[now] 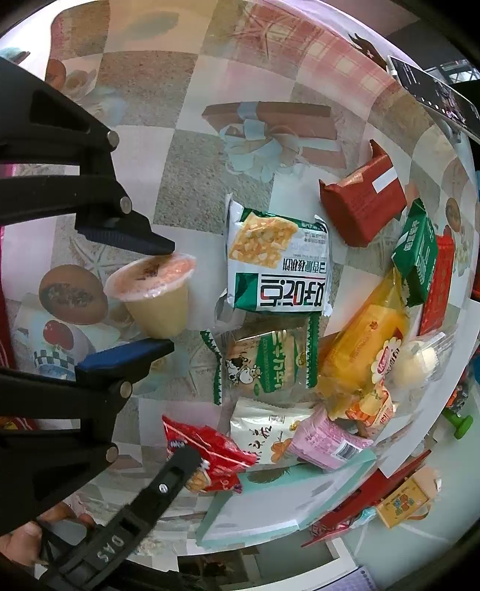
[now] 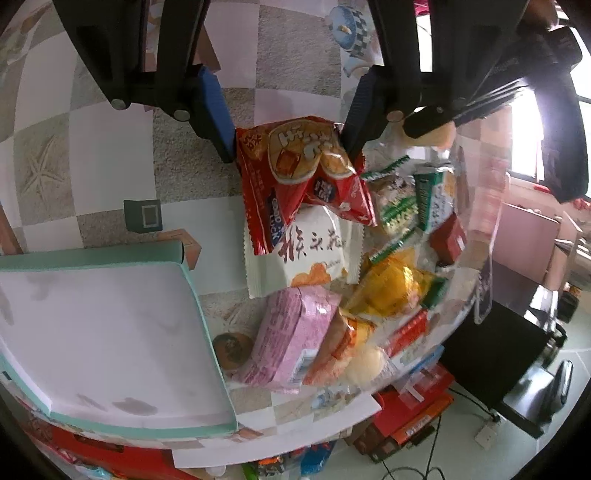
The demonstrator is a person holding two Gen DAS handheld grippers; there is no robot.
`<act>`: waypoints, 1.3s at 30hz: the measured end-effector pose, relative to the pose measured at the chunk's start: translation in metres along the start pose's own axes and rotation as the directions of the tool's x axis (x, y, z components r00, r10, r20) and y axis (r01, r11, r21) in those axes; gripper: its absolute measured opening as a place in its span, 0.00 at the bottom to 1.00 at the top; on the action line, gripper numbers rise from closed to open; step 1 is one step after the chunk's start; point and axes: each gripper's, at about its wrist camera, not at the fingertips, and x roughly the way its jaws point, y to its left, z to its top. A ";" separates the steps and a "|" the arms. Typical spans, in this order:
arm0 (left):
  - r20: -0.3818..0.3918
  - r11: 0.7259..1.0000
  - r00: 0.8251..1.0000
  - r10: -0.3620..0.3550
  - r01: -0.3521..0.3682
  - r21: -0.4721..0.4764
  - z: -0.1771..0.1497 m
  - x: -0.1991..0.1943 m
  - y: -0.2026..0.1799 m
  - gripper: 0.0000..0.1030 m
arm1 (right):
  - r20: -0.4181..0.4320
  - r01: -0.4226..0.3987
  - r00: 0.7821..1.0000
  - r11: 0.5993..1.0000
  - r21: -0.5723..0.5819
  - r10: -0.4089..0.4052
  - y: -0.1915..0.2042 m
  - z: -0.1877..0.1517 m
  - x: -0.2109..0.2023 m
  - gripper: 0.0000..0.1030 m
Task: Organize snacks
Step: 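Grasp the red chip bag with the right tool while the left tool grasps the orange-lidded jelly cup, then lift and carry the red chip bag and jelly cup over the teal tray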
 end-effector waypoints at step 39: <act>0.062 0.999 0.998 -0.010 0.007 0.045 0.010 -0.035 -0.025 0.40 | 0.013 0.042 0.999 0.998 -0.036 -0.041 0.003 0.005 -0.041 0.63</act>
